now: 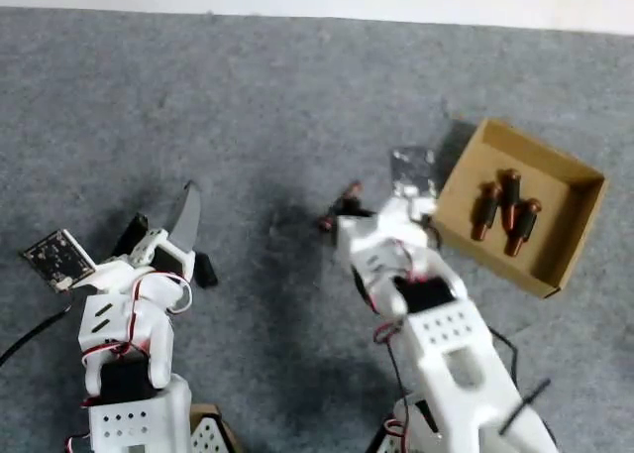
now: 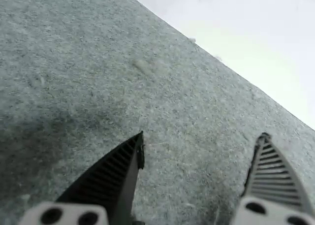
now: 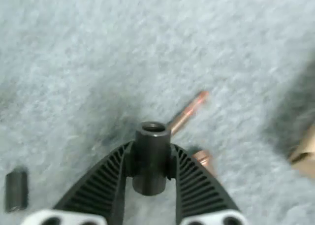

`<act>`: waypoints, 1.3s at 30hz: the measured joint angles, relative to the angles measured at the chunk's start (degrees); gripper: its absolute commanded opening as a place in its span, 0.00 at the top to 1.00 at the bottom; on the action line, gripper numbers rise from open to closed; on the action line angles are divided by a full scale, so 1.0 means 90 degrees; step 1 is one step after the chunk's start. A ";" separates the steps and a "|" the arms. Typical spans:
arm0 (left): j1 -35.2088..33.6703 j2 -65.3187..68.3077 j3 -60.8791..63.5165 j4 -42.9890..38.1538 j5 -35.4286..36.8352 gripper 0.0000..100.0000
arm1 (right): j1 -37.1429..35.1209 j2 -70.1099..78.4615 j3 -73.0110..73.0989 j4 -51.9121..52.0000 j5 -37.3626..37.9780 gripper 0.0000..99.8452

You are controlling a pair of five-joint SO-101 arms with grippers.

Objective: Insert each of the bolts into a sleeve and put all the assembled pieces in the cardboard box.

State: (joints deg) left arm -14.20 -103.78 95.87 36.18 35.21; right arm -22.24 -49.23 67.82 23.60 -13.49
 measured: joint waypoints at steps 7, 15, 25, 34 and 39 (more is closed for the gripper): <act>0.0000 0.0000 -0.0049 0.0215 -0.0176 0.67 | 0.0869 -0.2071 0.1543 -0.0400 0.0078 0.99; 0.0078 0.0000 -0.1084 0.2042 -0.3302 0.75 | 0.1758 -0.4278 0.2969 -0.0371 0.0078 0.99; 0.2764 0.0674 -0.1827 0.1895 -0.4083 0.73 | 0.1827 -0.6037 0.3077 0.0899 0.0078 0.99; 0.3790 0.5812 -0.4786 0.1621 -0.4523 0.73 | 0.1827 -0.6085 0.3067 0.0908 0.0078 0.99; 0.4239 0.9319 -0.7092 0.1612 -0.4532 0.73 | 0.1827 -0.6085 0.3067 0.0908 0.0078 0.99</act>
State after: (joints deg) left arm 23.96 -19.91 32.04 50.68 -5.58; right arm -5.80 -104.00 95.43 31.78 -12.79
